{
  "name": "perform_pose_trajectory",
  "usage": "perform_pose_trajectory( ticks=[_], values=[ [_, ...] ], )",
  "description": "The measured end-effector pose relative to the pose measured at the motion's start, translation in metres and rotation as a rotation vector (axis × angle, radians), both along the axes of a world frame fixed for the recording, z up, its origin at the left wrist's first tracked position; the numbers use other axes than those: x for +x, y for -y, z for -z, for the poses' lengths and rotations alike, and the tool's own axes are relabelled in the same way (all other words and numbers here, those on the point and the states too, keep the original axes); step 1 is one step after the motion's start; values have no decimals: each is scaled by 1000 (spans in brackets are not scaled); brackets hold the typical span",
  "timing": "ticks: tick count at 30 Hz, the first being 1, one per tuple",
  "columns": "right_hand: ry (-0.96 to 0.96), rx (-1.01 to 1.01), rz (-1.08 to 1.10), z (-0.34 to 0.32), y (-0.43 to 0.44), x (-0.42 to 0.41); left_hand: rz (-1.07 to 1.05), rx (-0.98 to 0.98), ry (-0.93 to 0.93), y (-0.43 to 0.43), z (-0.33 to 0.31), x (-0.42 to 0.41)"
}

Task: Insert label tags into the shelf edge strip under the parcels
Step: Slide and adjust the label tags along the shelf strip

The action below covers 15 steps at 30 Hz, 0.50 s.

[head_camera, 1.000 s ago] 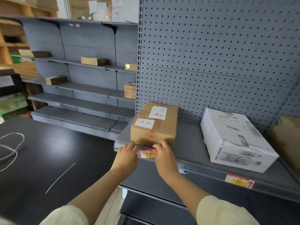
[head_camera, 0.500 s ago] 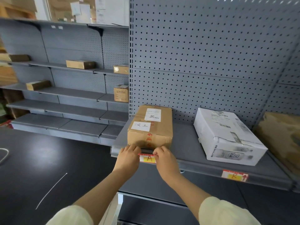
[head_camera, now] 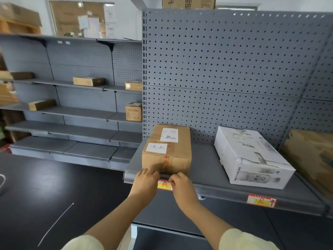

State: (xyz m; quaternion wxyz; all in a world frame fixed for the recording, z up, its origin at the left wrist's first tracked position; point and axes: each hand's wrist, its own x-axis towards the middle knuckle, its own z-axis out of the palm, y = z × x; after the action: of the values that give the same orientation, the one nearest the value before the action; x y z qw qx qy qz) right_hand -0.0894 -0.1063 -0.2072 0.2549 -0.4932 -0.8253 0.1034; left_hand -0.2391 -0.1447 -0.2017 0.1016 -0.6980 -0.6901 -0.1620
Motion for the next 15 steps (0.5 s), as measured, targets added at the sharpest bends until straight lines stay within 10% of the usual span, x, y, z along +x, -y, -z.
perform_pose_trajectory(
  ticks=[15],
  values=[
    [78,148,3,-3,11,-4,64,27,73,3,2,9]
  ],
)
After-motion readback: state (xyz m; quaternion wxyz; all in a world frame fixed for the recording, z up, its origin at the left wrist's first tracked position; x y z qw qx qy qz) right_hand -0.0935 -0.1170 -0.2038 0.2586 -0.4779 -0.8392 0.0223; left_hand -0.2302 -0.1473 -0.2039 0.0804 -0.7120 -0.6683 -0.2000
